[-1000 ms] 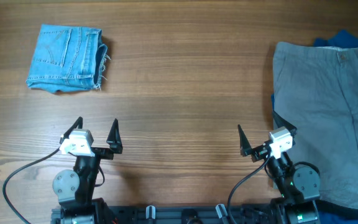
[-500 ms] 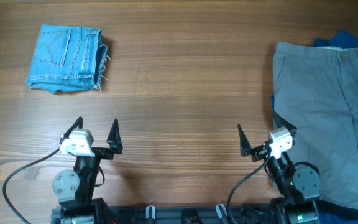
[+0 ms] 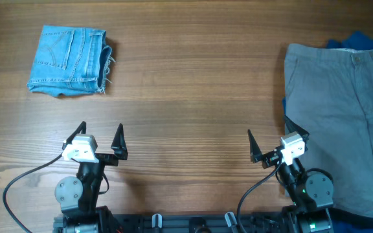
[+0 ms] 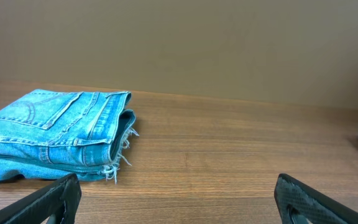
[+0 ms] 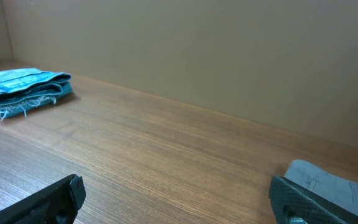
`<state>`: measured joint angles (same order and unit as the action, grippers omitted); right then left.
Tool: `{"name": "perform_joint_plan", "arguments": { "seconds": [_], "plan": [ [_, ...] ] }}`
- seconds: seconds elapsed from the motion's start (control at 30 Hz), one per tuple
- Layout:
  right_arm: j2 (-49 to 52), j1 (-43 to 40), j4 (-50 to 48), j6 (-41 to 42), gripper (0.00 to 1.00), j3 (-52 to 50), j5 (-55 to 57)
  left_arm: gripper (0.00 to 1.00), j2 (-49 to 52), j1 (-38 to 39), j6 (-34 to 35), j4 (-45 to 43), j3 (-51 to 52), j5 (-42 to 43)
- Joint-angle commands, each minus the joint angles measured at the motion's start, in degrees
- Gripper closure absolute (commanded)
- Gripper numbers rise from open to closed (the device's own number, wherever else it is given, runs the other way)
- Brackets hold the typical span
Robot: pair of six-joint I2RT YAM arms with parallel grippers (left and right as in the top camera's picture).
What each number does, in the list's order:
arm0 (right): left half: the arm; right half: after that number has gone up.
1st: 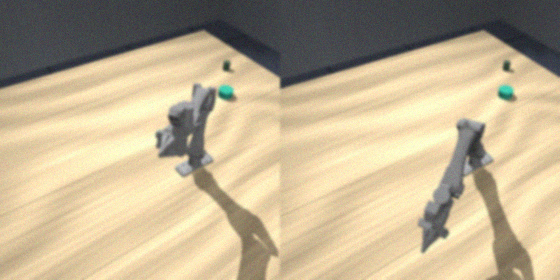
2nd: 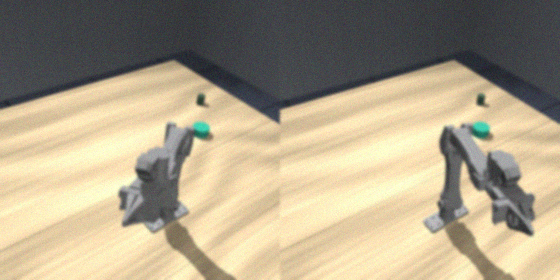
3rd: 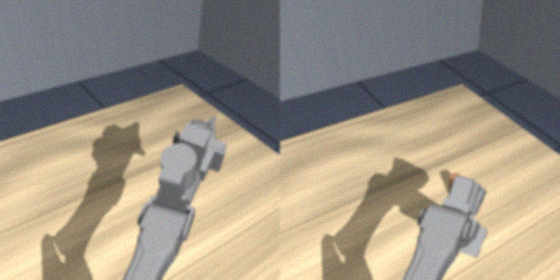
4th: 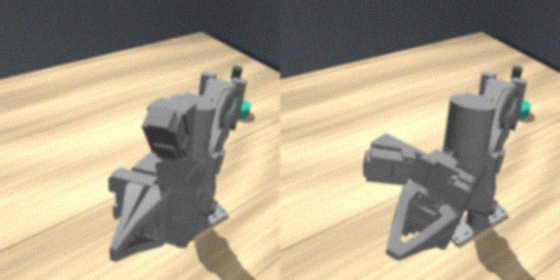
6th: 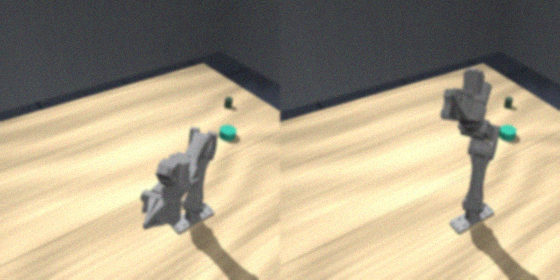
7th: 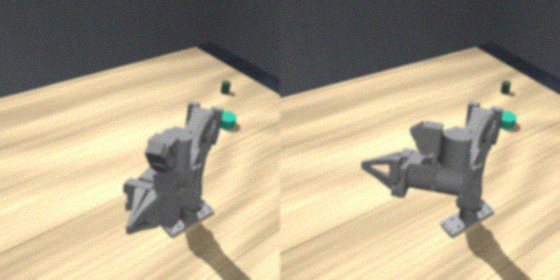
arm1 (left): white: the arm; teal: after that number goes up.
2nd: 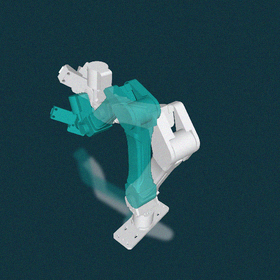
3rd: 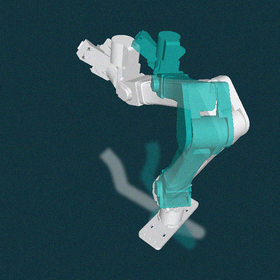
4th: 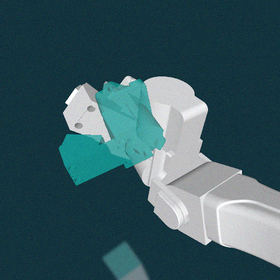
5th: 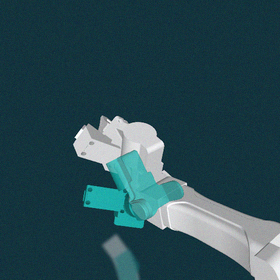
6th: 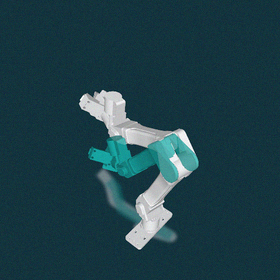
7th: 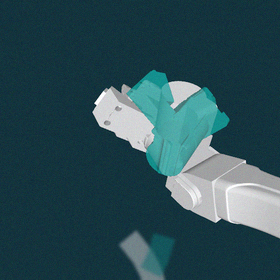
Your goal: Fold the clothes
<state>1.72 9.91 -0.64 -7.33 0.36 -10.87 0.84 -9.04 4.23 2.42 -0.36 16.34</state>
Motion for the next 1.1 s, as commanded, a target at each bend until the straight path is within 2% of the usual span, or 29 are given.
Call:
{"name": "perform_joint_plan", "arguments": {
  "seconds": [0.0,0.5,0.57,0.63,0.7,0.77,0.83,0.87,1.07],
  "plan": [
    [0.02,-0.24,-0.15,-0.15,0.00,-0.04,0.59,0.00,-0.28,0.26,0.57,0.44,0.00,0.28],
    [0.00,-0.24,-1.53,0.76,0.00,-0.04,-1.29,0.00,-0.28,0.26,0.79,-0.87,0.00,1.44],
    [0.00,-0.24,-4.00,5.53,0.00,-0.04,-6.75,0.00,-0.28,0.26,0.79,-3.76,0.00,6.40],
    [0.00,-0.24,-7.08,12.09,0.00,0.24,-12.09,0.00,-0.28,0.26,1.16,-11.37,-0.07,13.20],
    [0.02,-0.24,-6.27,17.20,0.00,1.84,-11.85,0.00,-0.28,0.26,4.72,-14.80,-1.38,13.84],
    [0.35,-0.24,-3.41,20.06,0.00,5.18,-10.27,0.00,-0.07,0.24,6.27,-12.55,-4.39,13.57],
    [2.80,-0.24,3.17,21.00,0.00,11.26,-7.96,0.00,1.73,0.24,11.50,-3.96,-10.91,8.13],
    [5.18,-0.24,6.43,20.85,0.00,14.73,-7.43,0.00,3.65,0.26,11.65,-0.46,-14.27,6.56],
    [34.40,-0.24,25.79,20.70,0.01,38.38,-6.93,0.00,28.41,0.26,11.02,18.16,-38.03,5.88]
  ]
}}
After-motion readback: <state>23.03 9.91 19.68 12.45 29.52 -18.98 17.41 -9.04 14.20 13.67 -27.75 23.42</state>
